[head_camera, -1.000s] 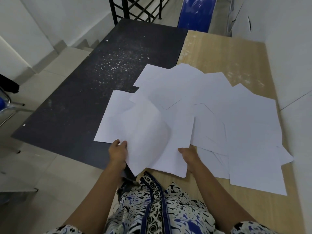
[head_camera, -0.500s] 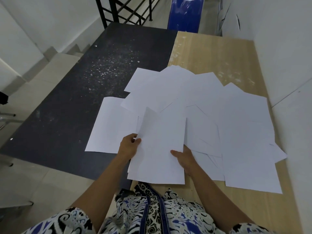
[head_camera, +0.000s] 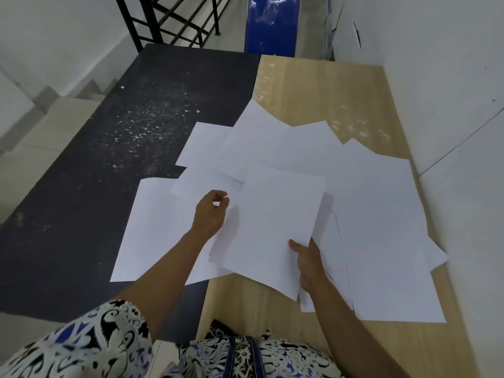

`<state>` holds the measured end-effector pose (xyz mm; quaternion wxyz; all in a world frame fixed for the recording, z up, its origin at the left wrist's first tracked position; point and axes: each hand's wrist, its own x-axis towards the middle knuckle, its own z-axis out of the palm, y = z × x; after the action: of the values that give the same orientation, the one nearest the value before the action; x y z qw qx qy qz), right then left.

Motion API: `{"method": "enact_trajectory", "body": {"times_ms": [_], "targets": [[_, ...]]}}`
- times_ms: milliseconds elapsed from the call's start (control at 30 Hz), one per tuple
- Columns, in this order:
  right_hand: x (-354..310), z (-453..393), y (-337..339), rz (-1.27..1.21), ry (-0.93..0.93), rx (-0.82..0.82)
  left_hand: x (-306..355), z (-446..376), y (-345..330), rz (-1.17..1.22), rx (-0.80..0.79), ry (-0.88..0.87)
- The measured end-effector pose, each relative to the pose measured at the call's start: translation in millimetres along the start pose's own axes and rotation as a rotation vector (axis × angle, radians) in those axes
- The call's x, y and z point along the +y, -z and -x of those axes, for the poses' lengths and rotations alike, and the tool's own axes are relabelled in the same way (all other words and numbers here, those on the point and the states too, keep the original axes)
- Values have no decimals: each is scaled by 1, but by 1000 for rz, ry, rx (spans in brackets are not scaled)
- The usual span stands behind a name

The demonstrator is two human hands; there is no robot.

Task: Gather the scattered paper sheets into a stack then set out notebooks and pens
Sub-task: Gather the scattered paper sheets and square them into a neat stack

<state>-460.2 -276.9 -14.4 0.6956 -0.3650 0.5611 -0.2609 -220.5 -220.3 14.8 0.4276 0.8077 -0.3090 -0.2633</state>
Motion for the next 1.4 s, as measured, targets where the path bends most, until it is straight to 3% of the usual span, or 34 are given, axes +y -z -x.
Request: {"method": "enact_trajectory", "body": {"times_ms": [267, 500, 733, 900, 1100, 1400], "targets": [[-18, -25, 8, 119, -41, 26, 52, -90, -40, -343, 7, -157], [-32, -43, 17, -21, 1, 128, 64, -157, -78, -580, -107, -54], [-67, -97, 14, -223, 49, 401, 62, -189, -115, -583, -177, -64], [-88, -129, 0, -268, 66, 462, 71, -215, -135, -576, -238, -83], [-86, -154, -7, -175, 36, 465, 81, -242, -149, -794, -245, -53], [-79, -166, -8, 6, -7, 473, 88, -261, -150, -715, -366, 6]]}}
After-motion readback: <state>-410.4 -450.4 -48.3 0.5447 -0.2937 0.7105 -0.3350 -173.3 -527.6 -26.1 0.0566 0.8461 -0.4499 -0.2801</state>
